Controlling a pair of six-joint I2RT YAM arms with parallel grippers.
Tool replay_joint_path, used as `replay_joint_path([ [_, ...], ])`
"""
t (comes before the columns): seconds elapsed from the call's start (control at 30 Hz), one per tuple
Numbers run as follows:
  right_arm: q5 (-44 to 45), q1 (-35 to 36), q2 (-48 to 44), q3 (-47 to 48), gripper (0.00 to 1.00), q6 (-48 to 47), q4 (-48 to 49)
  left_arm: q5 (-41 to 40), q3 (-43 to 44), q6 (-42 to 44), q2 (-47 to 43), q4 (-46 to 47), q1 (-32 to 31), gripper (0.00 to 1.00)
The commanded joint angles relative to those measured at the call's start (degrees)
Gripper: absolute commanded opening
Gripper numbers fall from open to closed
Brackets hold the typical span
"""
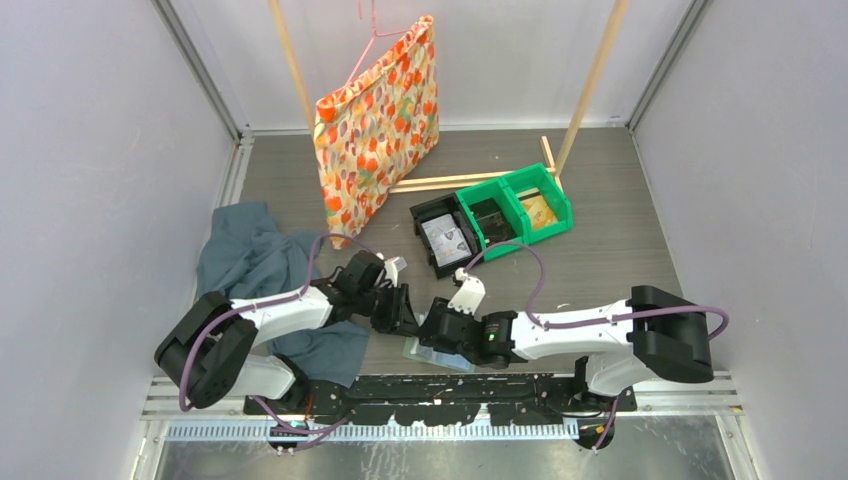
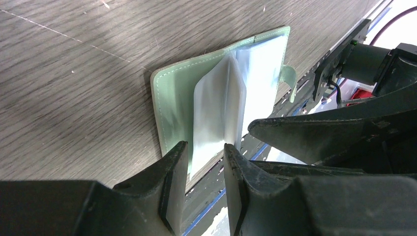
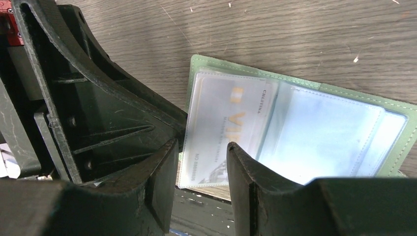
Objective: Take the credit cards out of the card holder
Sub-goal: Remove the credit card from the card holder.
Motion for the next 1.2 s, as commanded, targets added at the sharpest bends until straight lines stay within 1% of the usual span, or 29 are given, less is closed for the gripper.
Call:
replay_joint_path([
  [0.0, 1.1, 0.9, -0.9, 1.4, 0.45, 0.5, -2.1, 2.3, 0.6, -0.3, -0.5, 3.2, -0.2, 0.34],
  [0.17, 2.5, 1.0, -3.5, -0.3, 0.45, 1.8, -3.7, 2.7, 0.7, -0.4, -0.2, 3.4, -0.2, 0.34],
  [0.47, 2.9, 1.1, -5.2, -1.5, 0.45, 2.9, -4.9, 2.7, 0.6, -0.4, -0.5, 3.4, -0.2, 0.34],
  [0.63, 2.2, 1.4, -6.1, -1.4, 0.45, 0.6, -2.6, 2.9, 0.7, -0.5, -0.5, 3.4, -0.2, 0.34],
  [0.87, 1.2, 2.7, -2.6, 2.2, 0.46, -3.9, -0.5, 3.4, 0.5, -0.6, -0.2, 3.4, -0.2, 0.34],
  [1.03, 0.8, 2.7, -0.6, 3.7, 0.47, -4.3, -0.1, 3.5, 0.5, -0.7, -0.3, 3.4, -0.2, 0.34],
  [1.17, 1.8, 2.7, 0.2, 4.2, 0.47, -2.7, -2.2, 3.5, 0.4, -0.6, -0.3, 4.6, -0.2, 0.34],
])
